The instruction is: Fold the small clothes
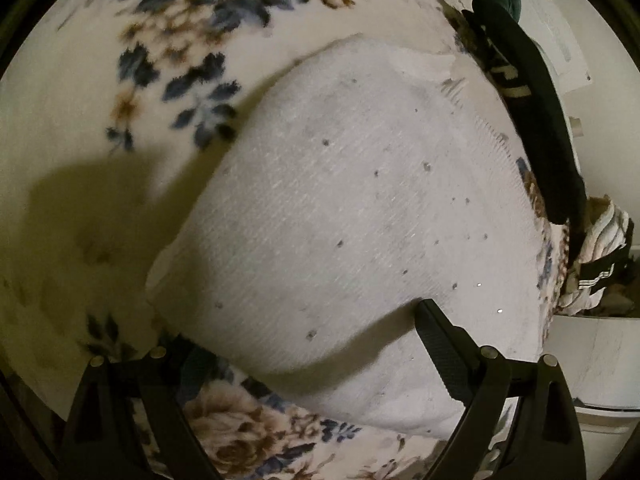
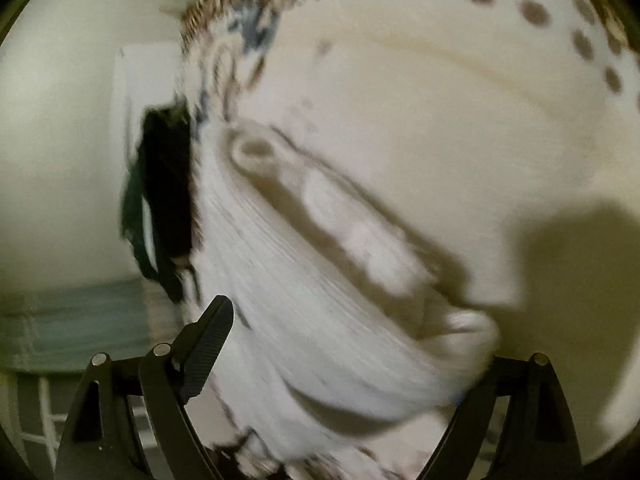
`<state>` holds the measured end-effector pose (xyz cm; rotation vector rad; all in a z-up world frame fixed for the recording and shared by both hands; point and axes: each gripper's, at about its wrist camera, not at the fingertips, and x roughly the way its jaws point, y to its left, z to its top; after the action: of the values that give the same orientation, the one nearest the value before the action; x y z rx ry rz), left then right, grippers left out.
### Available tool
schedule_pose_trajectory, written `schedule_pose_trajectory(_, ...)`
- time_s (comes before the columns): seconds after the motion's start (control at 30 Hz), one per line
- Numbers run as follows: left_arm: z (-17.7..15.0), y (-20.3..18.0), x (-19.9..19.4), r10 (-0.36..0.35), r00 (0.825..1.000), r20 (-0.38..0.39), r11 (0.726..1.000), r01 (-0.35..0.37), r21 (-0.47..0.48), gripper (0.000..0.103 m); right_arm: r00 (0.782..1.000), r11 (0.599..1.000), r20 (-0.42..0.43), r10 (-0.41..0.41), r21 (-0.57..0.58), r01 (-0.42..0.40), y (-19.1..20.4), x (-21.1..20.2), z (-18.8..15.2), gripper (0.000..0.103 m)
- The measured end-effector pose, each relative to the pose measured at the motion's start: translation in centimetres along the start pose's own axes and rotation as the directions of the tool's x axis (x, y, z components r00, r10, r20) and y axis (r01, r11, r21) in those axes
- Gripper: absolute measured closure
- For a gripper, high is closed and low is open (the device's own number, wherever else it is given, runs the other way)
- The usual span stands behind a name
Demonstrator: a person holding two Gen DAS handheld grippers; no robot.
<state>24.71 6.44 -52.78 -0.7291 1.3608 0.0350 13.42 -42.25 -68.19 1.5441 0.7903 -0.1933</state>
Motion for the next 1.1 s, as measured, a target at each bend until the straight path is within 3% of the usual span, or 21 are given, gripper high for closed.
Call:
schedule_pose_trajectory(0.13,-0.3,0.0,0.6,0.034,0.999,-0.012,0.999,-0.033,0.028,0.009,0.992,0.992,0.099,0.078,0.087,-0.087,-1.6,0.0,-0.9,0.012)
schedule_pose_trajectory(0.23,-0.7,-0.1,0.5,0.053,0.998,-0.018,0.997,-0.052,0.049,0.009,0.987,0.99,0.134,0.091,0.095,-0.104,-2.0,-0.2,-1.5,0.016)
schedule_pose_trajectory(0.33,-1.0,-0.3,0.3,0.074,0.997,-0.022,0.995,-0.072,0.069,0.009,0.986,0.994,0.162,0.03,0.101,-0.047,-1.7,-1.0,-2.0,0.058)
schedule_pose_trajectory(0.37,-1.1,-0.3,0.1,0.078,0.997,-0.024,0.994,-0.076,0.075,0.009,0.985,0.996,0.168,0.021,0.087,-0.036,-1.3,-1.2,-2.2,0.06)
schedule_pose_trajectory(0.5,-1.4,-0.4,-0.1,0.074,0.997,-0.037,0.993,-0.07,0.099,0.009,0.982,0.999,0.184,0.045,-0.03,-0.04,1.2,-2.5,-2.7,0.063)
schedule_pose_trajectory(0.57,-1.5,-0.6,0.3,0.075,0.996,-0.049,0.991,-0.07,0.111,0.009,0.984,0.996,0.168,0.064,-0.077,-0.052,1.4,-2.7,-2.6,0.053)
schedule_pose_trajectory(0.63,-1.4,-0.5,0.6,0.07,0.996,-0.06,0.992,-0.063,0.114,0.009,0.988,0.998,0.151,0.04,-0.052,-0.033,0.3,-1.5,-2.0,0.046)
schedule_pose_trajectory(0.7,-1.3,-0.5,0.6,0.059,0.996,-0.066,0.992,-0.051,0.12,0.009,0.983,0.996,0.163,0.088,0.015,-0.091,-1.5,-0.7,-1.6,0.046)
schedule_pose_trajectory(0.73,-1.2,-0.5,0.5,0.054,0.996,-0.068,0.991,-0.046,0.126,0.009,0.979,0.993,0.175,0.103,0.032,-0.111,-1.6,-0.5,-1.5,0.05)
schedule_pose_trajectory(0.77,-1.2,-0.5,0.4,0.05,0.996,-0.068,0.991,-0.041,0.129,0.009,0.976,0.993,0.191,0.102,0.042,-0.112,-1.7,-0.5,-1.4,0.061)
schedule_pose_trajectory(0.83,-1.0,-0.3,0.0,0.036,0.997,-0.07,0.992,-0.027,0.126,0.009,0.97,0.997,0.23,0.075,0.015,-0.081,-0.7,-1.3,-2.0,0.067)
schedule_pose_trajectory(0.97,-0.6,0.4,-1.7,0.005,0.998,-0.058,0.994,0.002,0.112,0.009,0.963,0.998,0.268,0.017,-0.059,-0.001,3.2,-2.4,-3.6,0.07)
schedule_pose_trajectory(1.1,-0.1,2.0,-3.8,-0.017,0.999,-0.031,0.995,0.02,0.097,0.009,0.96,0.964,0.277,-0.026,-0.248,0.098,10.3,-2.8,-6.8,0.071)
